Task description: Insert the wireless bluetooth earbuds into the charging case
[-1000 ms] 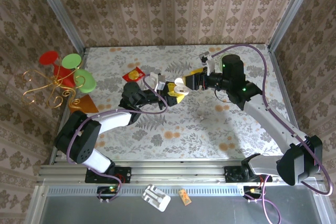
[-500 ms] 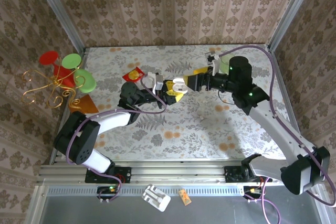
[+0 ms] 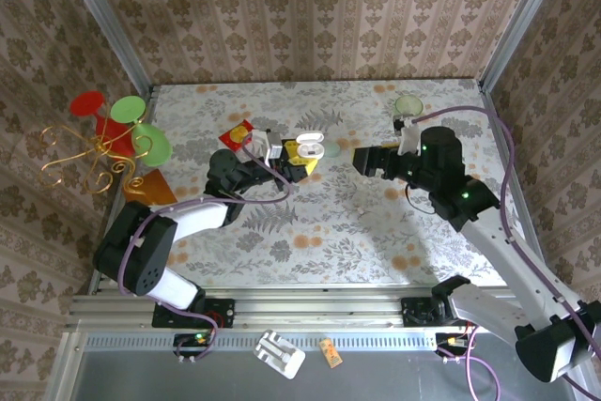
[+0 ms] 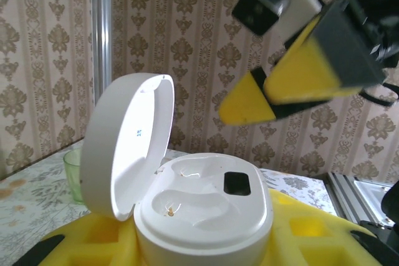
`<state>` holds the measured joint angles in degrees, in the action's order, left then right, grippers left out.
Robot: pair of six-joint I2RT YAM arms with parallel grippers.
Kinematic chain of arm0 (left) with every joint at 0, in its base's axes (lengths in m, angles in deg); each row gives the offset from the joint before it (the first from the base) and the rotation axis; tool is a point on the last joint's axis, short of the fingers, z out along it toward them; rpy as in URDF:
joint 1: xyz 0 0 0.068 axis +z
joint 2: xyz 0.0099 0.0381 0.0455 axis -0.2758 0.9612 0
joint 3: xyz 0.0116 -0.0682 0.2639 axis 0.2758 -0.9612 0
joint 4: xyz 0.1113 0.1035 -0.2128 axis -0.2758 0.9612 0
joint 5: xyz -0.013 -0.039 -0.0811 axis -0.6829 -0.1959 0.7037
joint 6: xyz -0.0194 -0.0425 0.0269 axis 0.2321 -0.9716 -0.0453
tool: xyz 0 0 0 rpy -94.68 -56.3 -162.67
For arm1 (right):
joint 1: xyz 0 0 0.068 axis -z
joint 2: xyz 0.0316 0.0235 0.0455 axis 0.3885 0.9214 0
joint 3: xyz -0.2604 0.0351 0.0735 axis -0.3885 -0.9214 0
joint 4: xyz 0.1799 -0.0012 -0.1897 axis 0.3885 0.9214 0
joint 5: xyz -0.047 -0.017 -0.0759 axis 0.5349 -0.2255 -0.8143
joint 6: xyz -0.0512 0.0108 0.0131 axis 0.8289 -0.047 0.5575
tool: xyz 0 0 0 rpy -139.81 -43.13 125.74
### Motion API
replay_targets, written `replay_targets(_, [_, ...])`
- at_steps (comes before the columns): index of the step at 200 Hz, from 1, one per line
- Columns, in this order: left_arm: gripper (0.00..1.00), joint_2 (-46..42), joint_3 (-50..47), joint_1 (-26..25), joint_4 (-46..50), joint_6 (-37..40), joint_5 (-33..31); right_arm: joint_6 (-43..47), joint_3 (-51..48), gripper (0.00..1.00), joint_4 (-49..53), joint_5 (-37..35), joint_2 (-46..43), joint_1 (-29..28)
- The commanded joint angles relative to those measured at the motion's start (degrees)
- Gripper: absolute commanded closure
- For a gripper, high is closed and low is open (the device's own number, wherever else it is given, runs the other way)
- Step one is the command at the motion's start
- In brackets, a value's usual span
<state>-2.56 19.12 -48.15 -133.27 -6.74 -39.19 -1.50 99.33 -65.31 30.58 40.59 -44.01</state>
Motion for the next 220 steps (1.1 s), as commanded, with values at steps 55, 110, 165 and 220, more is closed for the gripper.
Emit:
replay_targets(55, [0.78,-2.8,-2.5,0.6,-2.7,0.6,-1.3,-3.4,-1.2,0.25,6.5,-8.1,12.2,0.7])
replay_targets(110, [0.78,-2.2,-3.0,0.6,-2.5,-1.8,3.0,3.2,-2.7,0.32,-7.0,11.9,10.8,0.4])
replay_targets(165, [0.78,-2.1,-3.1,0.6,-2.2,-1.5,3.7,3.0,3.3,0.36,3.2,0.0,14.1,1.0])
replay_targets(220, [0.78,-2.1,-3.2,0.6,-2.2,-1.3,3.7,2.4,9.8,0.40,11.2,-9.5,28.4,2.2])
